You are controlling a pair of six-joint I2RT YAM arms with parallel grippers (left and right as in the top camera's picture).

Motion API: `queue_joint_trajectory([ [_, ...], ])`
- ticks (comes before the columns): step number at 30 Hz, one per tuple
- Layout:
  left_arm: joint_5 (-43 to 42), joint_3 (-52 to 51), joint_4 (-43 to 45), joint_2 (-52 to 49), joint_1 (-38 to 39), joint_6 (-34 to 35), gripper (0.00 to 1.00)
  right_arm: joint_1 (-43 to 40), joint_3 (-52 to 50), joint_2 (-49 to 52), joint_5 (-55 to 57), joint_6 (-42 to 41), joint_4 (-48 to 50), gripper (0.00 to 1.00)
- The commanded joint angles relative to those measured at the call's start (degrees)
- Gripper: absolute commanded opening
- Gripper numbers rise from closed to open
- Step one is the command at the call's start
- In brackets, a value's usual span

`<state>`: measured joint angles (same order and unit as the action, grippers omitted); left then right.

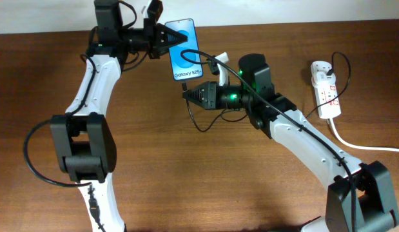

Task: Plug charger to phone and switch on socket
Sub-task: 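Push the USB-C plug into the phone's bottom port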

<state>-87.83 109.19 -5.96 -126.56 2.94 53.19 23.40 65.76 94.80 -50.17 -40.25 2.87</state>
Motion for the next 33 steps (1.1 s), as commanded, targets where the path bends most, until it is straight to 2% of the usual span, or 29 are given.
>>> queue_joint_trajectory([
  [1,-0.3,0.6,0.4,-0.2,-2.3,-0.1,0.00,0.2,0.0,-0.2,-3.3,1.8,0.4,0.04],
  [13,0.2,0.6,0.3,-0.2,-3.0,-0.1,0.00,0.2,0.0,-0.3,-4.5,2.3,3.6,0.04],
  [33,-1.8,0.6,0.3,-0.2,-2.0,-0.1,0.00,-1.3,0.0,-0.3,-0.1,3.4,3.4,0.04],
])
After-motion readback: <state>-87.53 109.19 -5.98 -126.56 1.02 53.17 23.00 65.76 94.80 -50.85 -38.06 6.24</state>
